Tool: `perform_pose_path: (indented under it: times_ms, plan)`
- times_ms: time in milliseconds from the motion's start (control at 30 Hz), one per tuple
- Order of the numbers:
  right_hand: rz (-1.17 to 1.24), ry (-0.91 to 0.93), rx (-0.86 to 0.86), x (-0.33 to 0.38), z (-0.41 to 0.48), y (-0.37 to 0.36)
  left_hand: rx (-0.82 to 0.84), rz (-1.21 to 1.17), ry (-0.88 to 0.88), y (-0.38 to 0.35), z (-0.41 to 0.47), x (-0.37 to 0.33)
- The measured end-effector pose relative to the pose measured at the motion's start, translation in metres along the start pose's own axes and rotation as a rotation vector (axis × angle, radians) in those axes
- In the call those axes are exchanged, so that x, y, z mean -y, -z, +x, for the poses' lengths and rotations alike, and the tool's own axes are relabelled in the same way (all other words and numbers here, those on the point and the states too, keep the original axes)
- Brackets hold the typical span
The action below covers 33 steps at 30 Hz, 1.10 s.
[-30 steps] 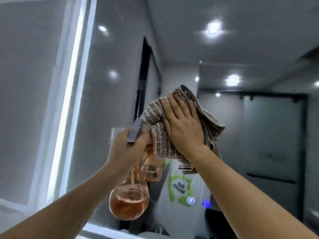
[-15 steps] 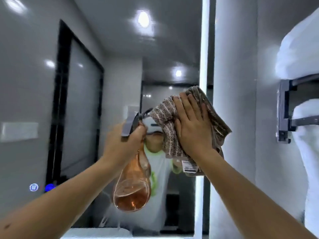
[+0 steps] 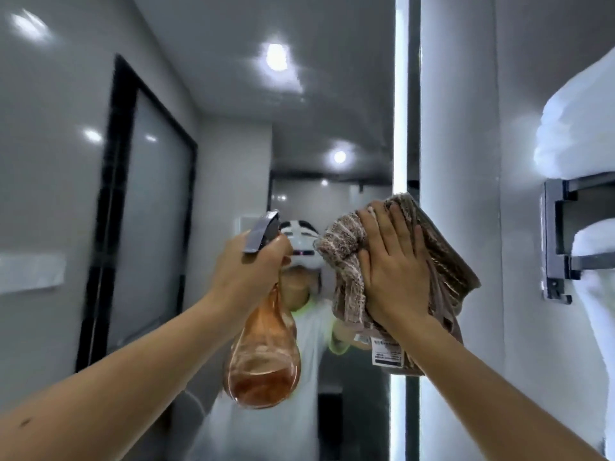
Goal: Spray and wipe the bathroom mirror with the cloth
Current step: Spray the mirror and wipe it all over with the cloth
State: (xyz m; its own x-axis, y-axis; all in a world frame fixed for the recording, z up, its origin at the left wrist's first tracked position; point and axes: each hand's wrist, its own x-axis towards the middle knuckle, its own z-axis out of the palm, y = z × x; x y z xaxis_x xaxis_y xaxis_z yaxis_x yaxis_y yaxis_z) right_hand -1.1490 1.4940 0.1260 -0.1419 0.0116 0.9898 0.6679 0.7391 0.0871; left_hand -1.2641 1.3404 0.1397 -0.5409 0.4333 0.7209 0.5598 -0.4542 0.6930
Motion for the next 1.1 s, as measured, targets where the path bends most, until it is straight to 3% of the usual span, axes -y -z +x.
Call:
perform_pose_path:
  times_ms: [133, 300, 433, 533, 733, 900, 1100]
  plan:
    - [0.022, -0.069, 0.042, 0.015, 0.037, 0.008, -0.065, -0.042, -0.004, 0.013, 0.035, -0.024]
    - [-0.011, -0.11, 0.078, 0.028, 0.117, 0.015, 0.013, -0.159, 0.033, 0.015, 0.059, -0.04]
    - [-0.008, -0.05, 0.106, 0.059, 0.183, 0.015, 0.127, -0.176, 0.17, 0.038, 0.144, -0.027]
    - [-0.008, 0.088, 0.121, 0.1, 0.205, 0.015, 0.052, -0.23, 0.174, 0.072, 0.172, -0.029]
    - [0.028, 0.262, 0.118, 0.185, 0.183, 0.001, -0.081, -0.279, 0.161, 0.152, 0.134, -0.016]
    - [0.052, 0.319, 0.15, 0.271, 0.16, -0.016, -0.189, -0.208, -0.057, 0.242, 0.064, -0.008]
    - [0.106, 0.327, 0.154, 0.393, 0.116, -0.038, -0.316, -0.008, 0.007, 0.367, 0.035, 0.033]
